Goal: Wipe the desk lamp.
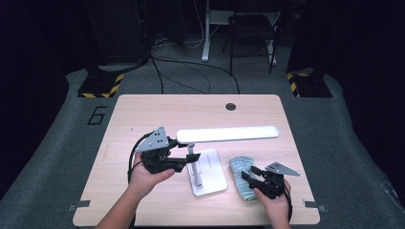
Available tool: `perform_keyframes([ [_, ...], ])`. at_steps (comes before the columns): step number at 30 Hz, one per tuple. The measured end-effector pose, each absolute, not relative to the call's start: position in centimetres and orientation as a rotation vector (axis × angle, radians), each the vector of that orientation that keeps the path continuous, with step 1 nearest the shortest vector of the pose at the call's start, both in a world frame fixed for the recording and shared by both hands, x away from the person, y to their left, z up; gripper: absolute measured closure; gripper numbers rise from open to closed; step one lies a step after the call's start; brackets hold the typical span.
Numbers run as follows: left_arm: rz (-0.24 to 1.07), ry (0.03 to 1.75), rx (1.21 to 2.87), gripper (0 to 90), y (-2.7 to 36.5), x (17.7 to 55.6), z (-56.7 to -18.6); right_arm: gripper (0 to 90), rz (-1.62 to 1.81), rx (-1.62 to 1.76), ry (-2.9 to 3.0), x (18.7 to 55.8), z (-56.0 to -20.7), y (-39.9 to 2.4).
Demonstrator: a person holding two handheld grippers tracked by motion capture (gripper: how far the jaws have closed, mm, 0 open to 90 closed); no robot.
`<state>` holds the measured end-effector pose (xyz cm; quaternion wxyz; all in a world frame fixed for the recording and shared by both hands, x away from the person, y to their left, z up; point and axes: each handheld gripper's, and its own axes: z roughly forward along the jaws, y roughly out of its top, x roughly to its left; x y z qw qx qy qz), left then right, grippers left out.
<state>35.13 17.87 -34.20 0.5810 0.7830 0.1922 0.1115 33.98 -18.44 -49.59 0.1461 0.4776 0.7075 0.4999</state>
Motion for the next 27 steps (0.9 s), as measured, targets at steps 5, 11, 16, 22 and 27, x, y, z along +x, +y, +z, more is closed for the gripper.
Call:
perform_keyframes([
  [5, 0.288, 0.447, 1.841, 46.6, 17.7, 35.3, -34.3, 45.0, 1.509, 1.338, 2.012, 33.5, -48.7, -17.6],
  [11, 0.290, 0.443, 1.845, 46.9, 17.6, 35.4, -34.4, 45.5, 1.536, 1.251, 2.077, 33.0, -48.1, -15.6],
  [16, 0.268, 0.442, 1.834, 46.4, 17.5, 35.3, -34.2, 45.6, 1.543, 1.183, 2.168, 33.3, -47.9, -13.2],
  [22, 0.256, 0.432, 1.844, 45.5, 17.5, 35.5, -34.0, 46.6, 1.600, 1.090, 2.247, 33.0, -47.3, -10.0],
  [27, 0.248, 0.423, 1.848, 44.2, 17.4, 35.5, -34.0, 47.2, 1.614, 1.021, 2.299, 32.9, -47.4, -7.6],
])
